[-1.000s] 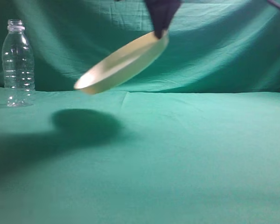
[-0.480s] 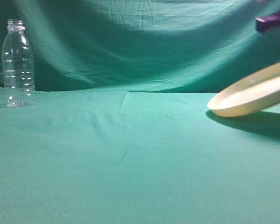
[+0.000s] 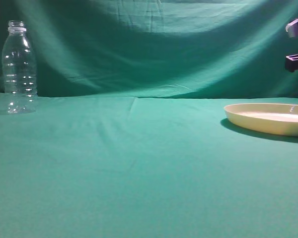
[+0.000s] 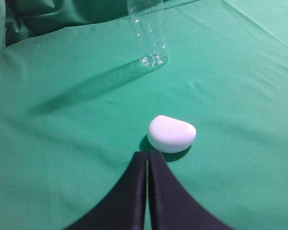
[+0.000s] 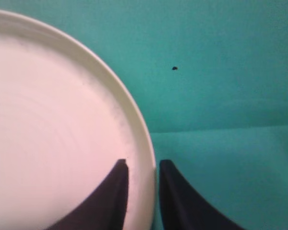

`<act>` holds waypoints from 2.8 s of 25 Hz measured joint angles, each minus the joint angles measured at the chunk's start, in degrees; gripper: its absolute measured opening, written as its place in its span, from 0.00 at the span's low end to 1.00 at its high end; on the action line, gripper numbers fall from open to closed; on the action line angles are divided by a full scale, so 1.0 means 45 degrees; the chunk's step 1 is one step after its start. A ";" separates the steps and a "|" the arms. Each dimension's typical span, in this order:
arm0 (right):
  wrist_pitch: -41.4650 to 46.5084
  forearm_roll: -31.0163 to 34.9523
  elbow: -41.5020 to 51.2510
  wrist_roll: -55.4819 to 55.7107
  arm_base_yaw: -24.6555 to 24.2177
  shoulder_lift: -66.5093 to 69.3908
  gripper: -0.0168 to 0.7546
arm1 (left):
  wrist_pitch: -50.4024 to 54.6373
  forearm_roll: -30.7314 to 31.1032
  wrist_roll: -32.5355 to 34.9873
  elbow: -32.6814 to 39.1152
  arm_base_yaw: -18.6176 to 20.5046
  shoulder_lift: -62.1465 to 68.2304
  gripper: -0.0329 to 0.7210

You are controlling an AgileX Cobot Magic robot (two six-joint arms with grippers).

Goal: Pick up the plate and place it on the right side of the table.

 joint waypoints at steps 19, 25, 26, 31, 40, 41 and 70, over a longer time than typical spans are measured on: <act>0.3825 0.1610 -0.1606 -0.0359 0.0766 -0.4635 0.10 | 0.0000 0.0000 0.0000 0.0000 0.0000 0.0000 0.04; 0.4050 0.2266 -0.0079 -0.0395 0.1643 -0.8479 0.02 | 0.0000 0.0000 0.0000 0.0000 0.0000 0.0000 0.04; 0.4050 0.2426 0.0319 -0.0395 0.1704 -0.9216 0.02 | 0.0000 0.0000 0.0000 0.0000 0.0000 0.0000 0.04; 0.4233 0.2969 0.2069 -0.0417 0.1756 -1.2500 0.02 | 0.0000 0.0000 0.0000 0.0000 0.0000 0.0000 0.04; 0.4641 0.3133 0.3436 -0.1832 0.1762 -1.8083 0.02 | 0.0000 0.0000 0.0000 0.0000 0.0000 0.0000 0.04; 0.4709 0.3141 0.3436 -0.1853 0.1762 -1.8604 0.02 | 0.0000 0.0000 0.0000 0.0000 0.0000 0.0000 0.04; -0.3939 0.3968 1.3457 -0.3420 -0.1127 -2.3269 0.02 | 0.0000 0.0000 0.0000 0.0000 0.0000 0.0000 0.04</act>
